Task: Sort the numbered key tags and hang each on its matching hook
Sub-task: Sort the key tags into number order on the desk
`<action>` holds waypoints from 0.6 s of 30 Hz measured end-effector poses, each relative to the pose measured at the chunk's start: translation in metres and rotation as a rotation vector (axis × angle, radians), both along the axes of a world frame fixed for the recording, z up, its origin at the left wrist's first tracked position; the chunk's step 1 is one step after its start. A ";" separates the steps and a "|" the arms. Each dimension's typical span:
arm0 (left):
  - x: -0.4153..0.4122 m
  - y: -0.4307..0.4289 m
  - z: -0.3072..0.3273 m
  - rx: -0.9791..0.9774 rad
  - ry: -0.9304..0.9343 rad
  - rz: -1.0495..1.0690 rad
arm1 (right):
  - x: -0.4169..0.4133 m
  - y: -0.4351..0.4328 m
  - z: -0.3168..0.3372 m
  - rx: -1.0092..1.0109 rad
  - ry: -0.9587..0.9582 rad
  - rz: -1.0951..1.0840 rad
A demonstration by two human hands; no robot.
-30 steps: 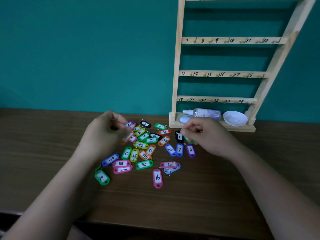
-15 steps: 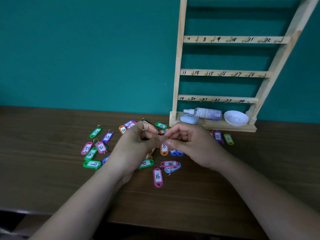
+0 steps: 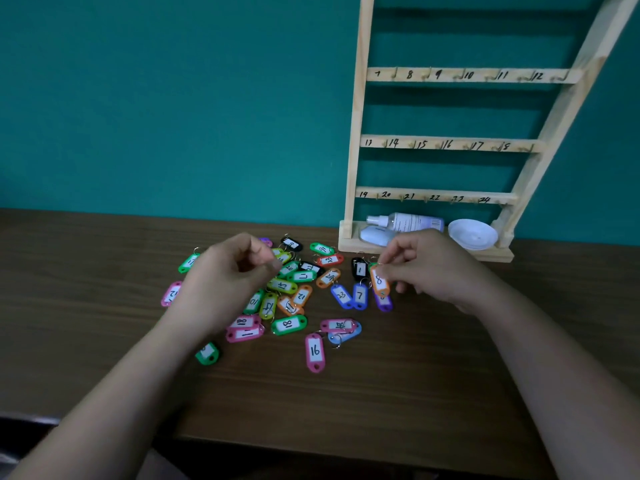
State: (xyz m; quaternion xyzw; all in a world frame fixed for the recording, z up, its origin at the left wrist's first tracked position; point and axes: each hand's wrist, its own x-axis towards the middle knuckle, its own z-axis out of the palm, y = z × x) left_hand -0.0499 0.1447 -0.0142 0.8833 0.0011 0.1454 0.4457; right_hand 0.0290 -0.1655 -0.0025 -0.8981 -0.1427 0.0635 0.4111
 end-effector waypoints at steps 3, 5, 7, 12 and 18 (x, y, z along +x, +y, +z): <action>0.000 0.015 -0.003 0.076 -0.004 0.049 | 0.000 -0.002 -0.001 -0.062 0.050 -0.002; 0.000 0.025 -0.004 0.123 -0.011 0.088 | 0.000 -0.002 -0.001 -0.084 0.056 -0.007; -0.001 0.032 -0.004 0.159 -0.015 0.116 | 0.000 -0.001 -0.003 -0.094 0.062 -0.015; -0.001 0.045 -0.005 0.207 0.015 0.135 | 0.001 -0.001 -0.006 -0.134 0.054 -0.023; 0.000 0.065 -0.002 0.220 0.022 0.201 | 0.001 0.000 -0.008 -0.217 -0.076 -0.045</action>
